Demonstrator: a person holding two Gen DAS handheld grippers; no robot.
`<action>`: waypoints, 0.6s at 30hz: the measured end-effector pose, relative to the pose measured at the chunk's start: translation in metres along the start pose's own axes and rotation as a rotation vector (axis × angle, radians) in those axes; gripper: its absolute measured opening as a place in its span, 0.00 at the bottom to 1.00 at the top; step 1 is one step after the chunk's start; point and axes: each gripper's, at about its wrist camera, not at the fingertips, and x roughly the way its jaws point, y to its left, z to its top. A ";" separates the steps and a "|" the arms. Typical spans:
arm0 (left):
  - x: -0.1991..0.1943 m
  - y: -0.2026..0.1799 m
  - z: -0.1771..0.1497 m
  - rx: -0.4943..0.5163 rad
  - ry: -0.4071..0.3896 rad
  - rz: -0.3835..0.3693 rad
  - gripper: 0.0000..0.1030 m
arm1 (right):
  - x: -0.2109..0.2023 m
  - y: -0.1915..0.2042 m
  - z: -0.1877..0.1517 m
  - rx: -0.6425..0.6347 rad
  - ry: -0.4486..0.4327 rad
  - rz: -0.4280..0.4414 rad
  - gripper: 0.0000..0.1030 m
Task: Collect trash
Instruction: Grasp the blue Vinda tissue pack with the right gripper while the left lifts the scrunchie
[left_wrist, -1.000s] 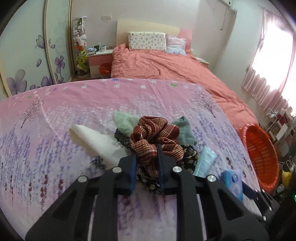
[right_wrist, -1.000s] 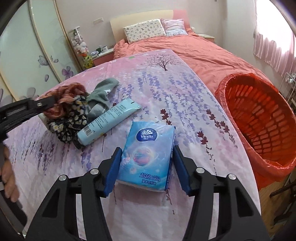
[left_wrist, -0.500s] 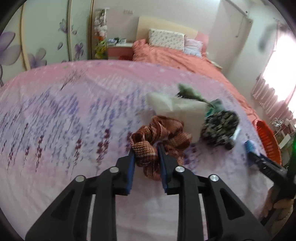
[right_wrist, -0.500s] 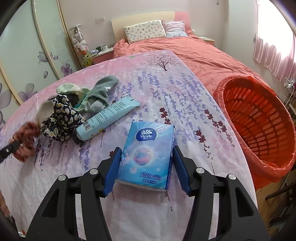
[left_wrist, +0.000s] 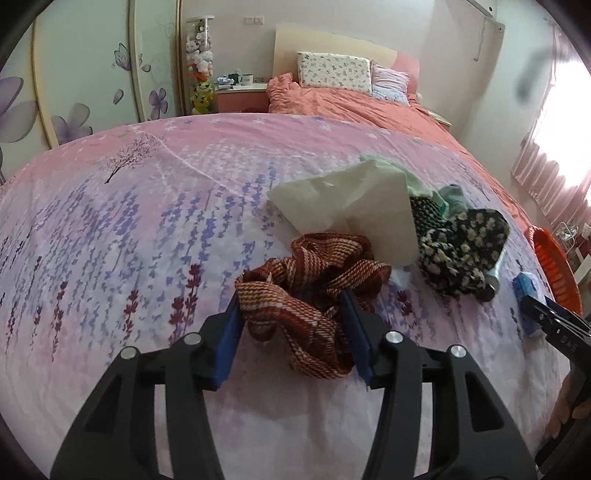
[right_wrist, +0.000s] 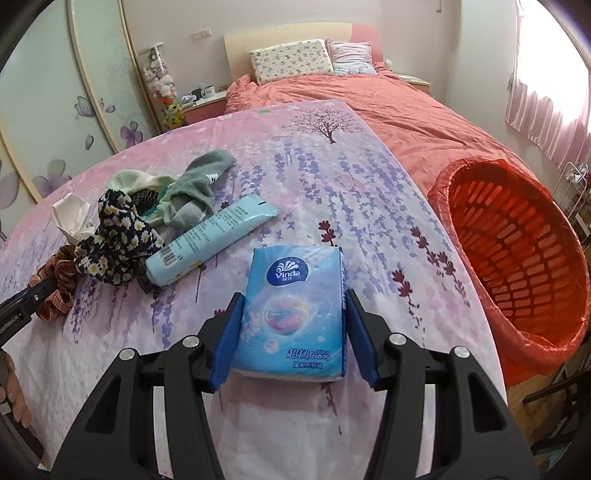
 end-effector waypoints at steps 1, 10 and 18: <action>0.001 0.000 0.001 0.005 -0.005 0.009 0.50 | 0.000 0.001 0.000 -0.003 0.001 -0.003 0.53; 0.007 -0.001 0.005 -0.003 0.007 0.053 0.59 | 0.001 0.006 -0.001 -0.022 0.007 -0.028 0.53; 0.011 0.018 0.005 -0.062 0.021 0.035 0.65 | 0.001 0.005 -0.001 -0.023 0.008 -0.031 0.54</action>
